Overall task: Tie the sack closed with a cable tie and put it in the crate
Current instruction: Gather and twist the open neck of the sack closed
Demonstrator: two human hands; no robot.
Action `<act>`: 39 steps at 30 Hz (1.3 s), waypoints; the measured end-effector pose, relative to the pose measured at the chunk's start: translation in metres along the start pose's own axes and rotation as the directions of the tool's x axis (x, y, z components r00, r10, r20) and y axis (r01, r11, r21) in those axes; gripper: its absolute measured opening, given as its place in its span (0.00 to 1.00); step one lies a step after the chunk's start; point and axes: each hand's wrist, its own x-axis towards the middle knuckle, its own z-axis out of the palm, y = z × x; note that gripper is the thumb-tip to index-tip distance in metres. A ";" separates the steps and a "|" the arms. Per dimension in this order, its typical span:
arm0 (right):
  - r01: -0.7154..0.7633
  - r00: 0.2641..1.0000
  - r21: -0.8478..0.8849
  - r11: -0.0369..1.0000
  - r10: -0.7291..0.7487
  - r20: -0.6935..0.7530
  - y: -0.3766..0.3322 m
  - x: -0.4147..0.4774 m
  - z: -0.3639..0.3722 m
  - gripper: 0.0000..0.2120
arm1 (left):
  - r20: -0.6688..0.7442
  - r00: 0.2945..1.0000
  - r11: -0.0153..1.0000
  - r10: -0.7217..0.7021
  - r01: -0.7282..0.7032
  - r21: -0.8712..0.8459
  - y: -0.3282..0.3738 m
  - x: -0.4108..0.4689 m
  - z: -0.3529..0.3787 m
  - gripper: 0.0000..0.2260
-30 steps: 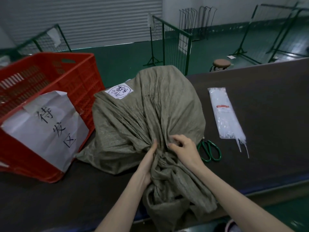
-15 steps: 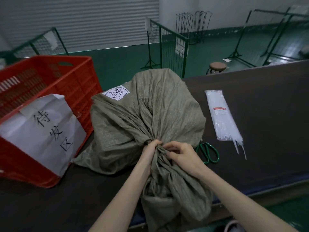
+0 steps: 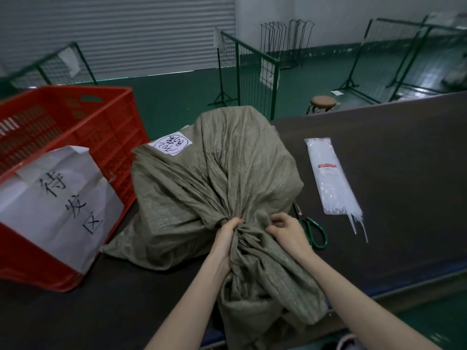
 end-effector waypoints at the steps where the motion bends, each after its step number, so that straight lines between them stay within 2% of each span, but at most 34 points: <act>1: 0.035 0.999 0.002 0.999 -0.035 0.039 0.000 0.001 0.003 0.16 | 0.034 0.999 1.000 -0.020 0.021 -0.003 0.000 -0.001 0.000 0.16; 4: 0.117 0.984 0.042 0.992 -0.121 0.128 -0.004 -0.001 0.008 0.20 | 0.138 0.989 0.998 -0.055 0.056 0.000 0.003 -0.005 0.000 0.14; 8: 0.184 0.940 0.060 0.981 -0.193 0.282 -0.010 -0.004 0.014 0.22 | 0.247 0.965 0.994 -0.089 0.104 -0.045 0.011 -0.010 -0.001 0.22; 11: 0.202 0.920 0.114 0.973 -0.229 0.319 -0.012 -0.007 0.018 0.22 | 0.264 0.960 0.992 -0.097 0.113 -0.049 0.014 -0.011 -0.002 0.22; 14: 0.160 0.952 0.170 0.972 -0.197 0.234 -0.010 -0.011 0.023 0.21 | 0.250 0.965 0.995 -0.080 0.090 -0.031 0.014 -0.006 -0.003 0.20; 17: 0.107 0.984 0.180 0.978 -0.129 0.119 -0.007 -0.012 0.026 0.29 | 0.247 0.964 0.990 -0.103 0.124 -0.073 0.013 0.005 -0.009 0.25; 19: 0.138 0.986 0.124 0.983 -0.149 0.080 -0.007 -0.012 0.027 0.36 | 0.255 0.960 0.992 -0.114 0.124 -0.026 0.012 0.007 -0.014 0.22; 22: 0.228 0.972 0.077 0.971 -0.232 0.044 -0.008 -0.012 0.028 0.44 | 0.252 0.966 0.997 -0.060 0.046 0.060 0.011 0.006 -0.016 0.11; 23: 0.249 0.967 0.071 0.966 -0.252 0.040 -0.009 -0.012 0.028 0.45 | 0.235 0.971 0.997 -0.038 0.021 0.073 0.010 0.009 -0.016 0.13; 25: 0.266 0.963 0.068 0.961 -0.269 0.028 -0.011 -0.012 0.027 0.44 | 0.200 0.980 0.996 -0.006 -0.011 0.085 0.009 0.016 -0.017 0.17; 28: 0.278 0.957 0.068 0.958 -0.271 -0.101 -0.015 -0.015 0.020 0.33 | 0.095 0.995 0.991 0.023 -0.035 0.129 0.006 0.021 -0.015 0.14; 30: 0.250 0.949 0.053 0.967 -0.234 -0.211 -0.013 -0.014 0.014 0.25 | 0.050 0.998 0.987 0.032 -0.039 0.158 0.004 0.020 -0.014 0.08; 32: 0.178 0.955 0.033 0.983 -0.165 -0.246 -0.007 -0.010 0.009 0.24 | 0.015 0.999 0.981 0.046 -0.048 0.190 0.004 0.021 -0.014 0.07; 34: 0.039 0.983 -0.014 0.999 -0.041 -0.178 -0.003 -0.006 0.005 0.28 | 0.009 0.999 0.978 0.034 -0.035 0.205 0.007 0.021 -0.014 0.13; 36: -0.046 0.995 0.023 0.999 0.048 -0.087 -0.002 -0.007 0.003 0.26 | 0.023 1.000 0.977 0.002 -0.007 0.214 0.011 0.020 -0.014 0.19; 38: -0.008 0.999 0.056 0.998 0.011 -0.041 -0.001 -0.012 0.005 0.20 | 0.061 0.997 0.972 -0.051 0.036 0.232 0.014 0.018 -0.014 0.21; 39: 0.039 0.999 0.044 0.998 -0.038 -0.029 -0.003 -0.016 0.005 0.17 | 0.096 0.992 0.971 -0.080 0.056 0.234 0.015 0.016 -0.014 0.19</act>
